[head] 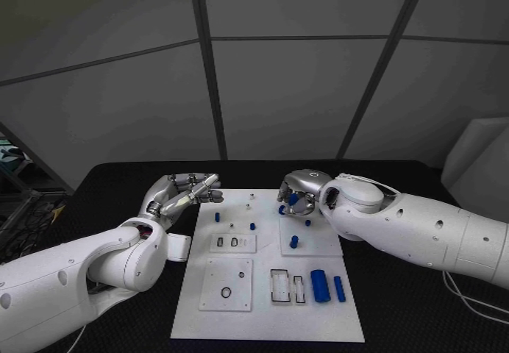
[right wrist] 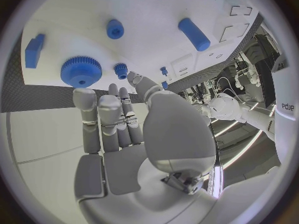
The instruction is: Assemble the parts on the task board
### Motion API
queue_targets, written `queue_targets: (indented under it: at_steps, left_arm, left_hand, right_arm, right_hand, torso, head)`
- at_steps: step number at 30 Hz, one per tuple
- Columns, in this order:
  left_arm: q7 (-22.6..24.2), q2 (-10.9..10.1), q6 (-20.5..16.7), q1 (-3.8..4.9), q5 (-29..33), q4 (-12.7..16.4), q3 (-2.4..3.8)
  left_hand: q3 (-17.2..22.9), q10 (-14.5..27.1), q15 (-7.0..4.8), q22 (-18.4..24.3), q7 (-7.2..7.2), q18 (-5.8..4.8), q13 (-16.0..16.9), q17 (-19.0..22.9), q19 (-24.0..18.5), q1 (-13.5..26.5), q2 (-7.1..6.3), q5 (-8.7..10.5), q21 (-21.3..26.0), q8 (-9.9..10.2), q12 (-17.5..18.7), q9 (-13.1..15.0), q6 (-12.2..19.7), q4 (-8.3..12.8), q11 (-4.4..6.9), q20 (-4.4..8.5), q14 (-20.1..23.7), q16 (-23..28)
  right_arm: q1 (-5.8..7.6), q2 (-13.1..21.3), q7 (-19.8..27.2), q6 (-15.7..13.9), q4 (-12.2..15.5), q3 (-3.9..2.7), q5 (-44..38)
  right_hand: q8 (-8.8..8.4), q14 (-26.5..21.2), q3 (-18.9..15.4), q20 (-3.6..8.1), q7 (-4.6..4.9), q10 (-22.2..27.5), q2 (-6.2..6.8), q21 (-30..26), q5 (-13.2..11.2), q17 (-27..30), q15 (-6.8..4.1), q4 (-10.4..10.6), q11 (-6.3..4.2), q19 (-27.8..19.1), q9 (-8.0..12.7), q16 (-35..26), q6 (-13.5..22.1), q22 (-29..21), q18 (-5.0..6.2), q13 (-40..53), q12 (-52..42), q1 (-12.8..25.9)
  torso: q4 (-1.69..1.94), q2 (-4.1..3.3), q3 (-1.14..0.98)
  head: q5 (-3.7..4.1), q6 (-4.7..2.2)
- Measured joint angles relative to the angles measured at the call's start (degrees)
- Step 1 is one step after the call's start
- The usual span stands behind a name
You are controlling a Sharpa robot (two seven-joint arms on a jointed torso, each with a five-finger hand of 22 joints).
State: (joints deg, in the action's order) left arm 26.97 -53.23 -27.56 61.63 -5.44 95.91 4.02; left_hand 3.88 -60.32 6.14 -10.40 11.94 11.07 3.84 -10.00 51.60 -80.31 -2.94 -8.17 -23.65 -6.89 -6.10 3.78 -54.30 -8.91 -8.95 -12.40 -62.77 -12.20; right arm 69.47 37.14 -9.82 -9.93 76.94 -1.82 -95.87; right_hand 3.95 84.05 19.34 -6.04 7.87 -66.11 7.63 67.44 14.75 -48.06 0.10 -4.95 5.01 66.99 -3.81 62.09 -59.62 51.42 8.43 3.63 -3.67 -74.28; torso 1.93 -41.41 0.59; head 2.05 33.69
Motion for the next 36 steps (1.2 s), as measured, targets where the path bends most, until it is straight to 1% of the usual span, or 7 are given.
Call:
queue_targets:
  at_steps: [3,4,10,25,26,28,36]
  left_arm:
    - [-0.1,-0.1,0.0,0.01,0.0,0.1,0.01]
    - [-0.1,-0.1,0.1,0.01,0.1,0.2,0.01]
    - [-0.1,-0.3,0.1,0.01,0.1,0.3,0.02]
    - [-0.3,-0.6,0.0,0.03,1.1,0.4,0.12]
    - [-0.3,-0.6,0.0,0.03,1.2,0.4,0.12]
    - [-0.3,-0.6,0.0,0.03,1.3,0.4,0.13]
    - [-0.3,-0.7,0.0,0.03,1.7,0.4,0.17]
  left_hand:
    - [0.0,0.0,0.00,0.0,0.00,0.00,0.0,0.0,0.0,0.0,0.00,0.00,0.0,0.0,0.0,0.0,0.0,0.0,0.00,0.00,0.0,0.0]
    - [0.0,0.0,0.00,0.0,0.00,0.00,0.0,0.0,0.0,0.0,0.00,0.00,0.0,0.0,0.0,0.0,0.0,0.0,0.00,0.00,0.0,0.0]
    - [-0.2,0.2,0.21,0.0,-0.01,0.00,0.0,0.0,0.0,0.0,0.00,0.00,0.0,0.0,0.1,0.0,0.0,-0.2,-0.21,0.00,0.2,0.0]
    - [-0.5,0.4,0.21,-0.1,0.26,-0.01,0.0,-0.2,0.0,0.0,0.00,0.00,0.0,0.4,0.7,0.0,0.3,0.2,-0.41,0.00,0.2,0.2]
    - [-0.5,0.4,0.21,-0.1,0.26,-0.01,0.0,-0.2,0.0,0.0,0.00,0.00,0.0,0.4,0.7,0.0,0.4,0.2,-0.41,0.00,0.2,0.2]
    - [-0.5,0.4,0.21,-0.1,0.26,-0.01,0.0,-0.2,0.0,0.0,0.00,0.00,0.0,0.4,0.7,0.0,0.4,0.2,-0.41,0.00,0.2,0.2]
    - [-0.5,0.4,0.21,-0.1,0.26,-0.01,0.0,-0.3,0.0,0.0,0.00,0.00,0.0,0.4,0.7,0.0,0.4,0.2,-0.41,0.00,0.2,0.2]
  right_arm:
    - [0.01,-0.4,-0.1,0.5,-0.4,0.00,-0.2]
    - [0.01,-0.5,-0.1,0.6,-0.5,0.00,-0.3]
    - [0.01,-1.0,-0.1,1.3,-1.2,0.01,-0.6]
    - [0.01,-1.9,0.0,2.6,-2.6,0.02,-0.5]
    - [0.01,-1.9,0.0,2.6,-2.7,0.02,-0.5]
    - [0.02,-2.0,0.1,2.7,-2.8,0.01,-0.5]
    - [0.05,-2.3,0.3,2.9,-3.3,0.00,-0.3]
  right_hand:
    - [0.00,0.0,0.2,0.00,0.00,0.0,0.00,0.5,0.0,-0.8,0.00,0.2,0.00,0.0,0.0,0.8,0.0,0.7,-0.09,0.1,0.0,0.0]
    - [0.00,0.0,0.2,0.01,0.00,0.0,-0.02,0.6,0.0,-1.0,0.00,0.2,0.00,0.2,0.0,1.0,0.0,0.8,-0.89,0.1,0.0,0.0]
    - [0.00,0.0,0.7,0.02,0.00,0.0,-0.21,1.8,0.0,-2.5,0.00,0.7,0.00,0.8,0.0,2.6,0.0,2.2,-0.89,0.1,0.0,-0.2]
    - [0.32,0.0,3.7,0.32,-0.05,-3.3,-1.04,4.8,-0.6,-7.2,0.00,1.7,-0.62,2.4,-0.3,7.1,-2.2,6.3,-0.87,0.3,0.0,-1.0]
    - [0.49,0.0,3.8,0.28,0.03,-3.4,-1.09,4.8,-0.6,-7.4,0.00,1.7,-0.74,2.4,-0.4,7.3,-2.3,6.6,-0.91,0.3,0.0,-1.1]
    - [0.49,0.0,4.3,0.13,-0.15,-3.8,-1.09,5.3,-1.3,-7.8,0.00,1.7,-0.68,2.6,-0.4,7.8,-2.5,7.1,-1.79,0.2,0.0,-1.1]
    - [0.49,0.0,4.8,0.33,0.02,-3.9,-1.09,5.7,-2.2,-8.4,0.00,2.0,-0.81,2.7,-0.4,8.4,-2.7,7.7,-1.78,0.2,0.0,-1.0]
  torso:
    - [0.05,-0.10,0.00]
    - [0.07,-0.12,0.00]
    - [0.08,-0.23,-0.07]
    - [-0.06,-0.43,-0.17]
    - [-0.06,-0.44,-0.17]
    - [-0.06,-0.46,-0.19]
    - [-0.06,-0.46,-0.20]
  head:
    - [-0.10,0.00]
    - [-0.14,0.00]
    - [-0.47,0.02]
    - [-0.45,0.59]
    - [-0.45,0.62]
    - [-0.45,0.69]
    - [-0.46,1.00]
